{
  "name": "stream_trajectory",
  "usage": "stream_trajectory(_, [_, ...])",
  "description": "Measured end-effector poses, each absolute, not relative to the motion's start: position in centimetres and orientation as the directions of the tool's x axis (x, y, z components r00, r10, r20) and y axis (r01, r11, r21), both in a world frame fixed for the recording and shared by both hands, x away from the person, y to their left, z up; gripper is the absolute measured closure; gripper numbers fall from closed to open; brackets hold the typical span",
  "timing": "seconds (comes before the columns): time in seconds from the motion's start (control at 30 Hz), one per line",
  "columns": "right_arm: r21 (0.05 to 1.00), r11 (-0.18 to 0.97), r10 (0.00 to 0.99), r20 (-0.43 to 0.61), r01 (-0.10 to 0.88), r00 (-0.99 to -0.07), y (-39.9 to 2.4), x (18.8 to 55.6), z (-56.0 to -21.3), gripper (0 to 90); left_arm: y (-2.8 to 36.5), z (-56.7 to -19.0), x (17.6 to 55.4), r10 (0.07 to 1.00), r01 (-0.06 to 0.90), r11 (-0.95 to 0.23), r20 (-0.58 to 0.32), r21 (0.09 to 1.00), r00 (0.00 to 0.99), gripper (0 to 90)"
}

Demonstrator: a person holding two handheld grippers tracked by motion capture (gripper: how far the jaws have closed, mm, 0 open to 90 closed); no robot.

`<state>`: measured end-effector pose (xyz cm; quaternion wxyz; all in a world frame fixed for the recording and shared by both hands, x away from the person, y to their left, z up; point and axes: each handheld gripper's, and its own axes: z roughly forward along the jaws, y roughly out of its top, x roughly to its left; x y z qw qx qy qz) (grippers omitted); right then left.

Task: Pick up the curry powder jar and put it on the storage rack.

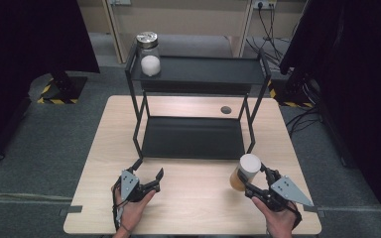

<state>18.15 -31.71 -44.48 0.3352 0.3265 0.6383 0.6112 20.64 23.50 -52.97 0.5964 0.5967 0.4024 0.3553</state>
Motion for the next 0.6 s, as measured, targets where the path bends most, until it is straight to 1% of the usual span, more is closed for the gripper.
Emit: stream_trajectory(0.6, [0.999, 0.034, 0.837, -0.041, -0.023, -0.545, -31.3, 19.0, -42.7, 34.3, 23.5, -53.0, 20.6, 0.905, 0.058, 0.037, -0.058, 0.998, 0.422, 12.4])
